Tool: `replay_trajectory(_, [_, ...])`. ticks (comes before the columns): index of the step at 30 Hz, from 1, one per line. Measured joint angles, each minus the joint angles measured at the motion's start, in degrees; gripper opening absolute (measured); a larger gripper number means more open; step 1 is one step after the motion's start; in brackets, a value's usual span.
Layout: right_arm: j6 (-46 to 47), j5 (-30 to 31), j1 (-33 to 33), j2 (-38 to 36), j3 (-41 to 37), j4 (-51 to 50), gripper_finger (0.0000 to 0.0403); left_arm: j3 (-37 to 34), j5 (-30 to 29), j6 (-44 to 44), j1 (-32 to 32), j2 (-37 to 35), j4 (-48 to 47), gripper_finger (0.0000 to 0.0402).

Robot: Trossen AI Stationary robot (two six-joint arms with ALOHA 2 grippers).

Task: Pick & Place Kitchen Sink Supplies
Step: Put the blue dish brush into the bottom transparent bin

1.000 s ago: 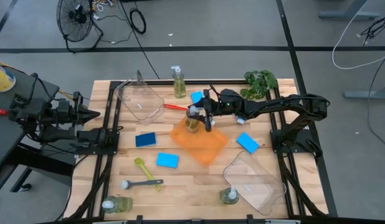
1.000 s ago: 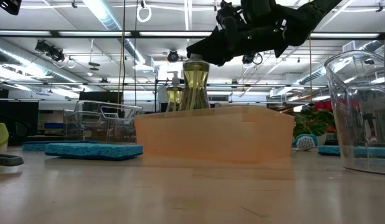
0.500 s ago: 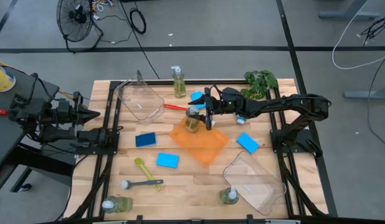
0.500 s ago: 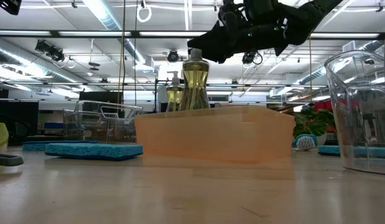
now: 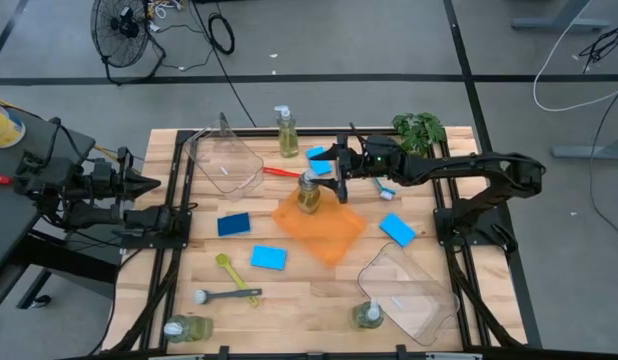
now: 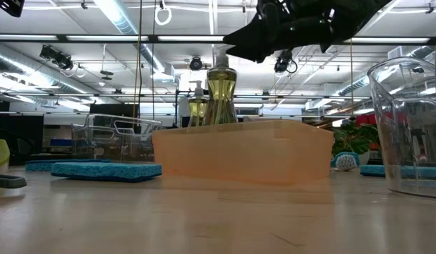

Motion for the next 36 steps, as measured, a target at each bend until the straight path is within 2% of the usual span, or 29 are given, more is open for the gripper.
replay_trajectory(10, [-1.6, 1.2, -1.6, -5.8, 0.0, -7.9, 0.0295, 0.0, 0.0, 0.0, 0.0, 0.0, 0.0, 0.0003])
replay_trajectory(19, [-1.7, 10.5, -5.5, -9.5, 0.0, -13.3, 0.0295, 0.0, 0.0, 0.0, 0.0, 0.0, 0.0, 0.0003])
replay_trajectory(26, [-0.2, 17.3, -7.0, -9.7, 0.0, -22.6, 0.0295, 0.0, 0.0, 0.0, 0.0, 0.0, 0.0, 0.0003])
replay_trajectory(36, [7.0, 18.1, -7.0, -9.8, -4.7, -25.3, 0.0295, 0.0, 0.0, 0.0, 0.0, 0.0, 0.0, 0.0003])
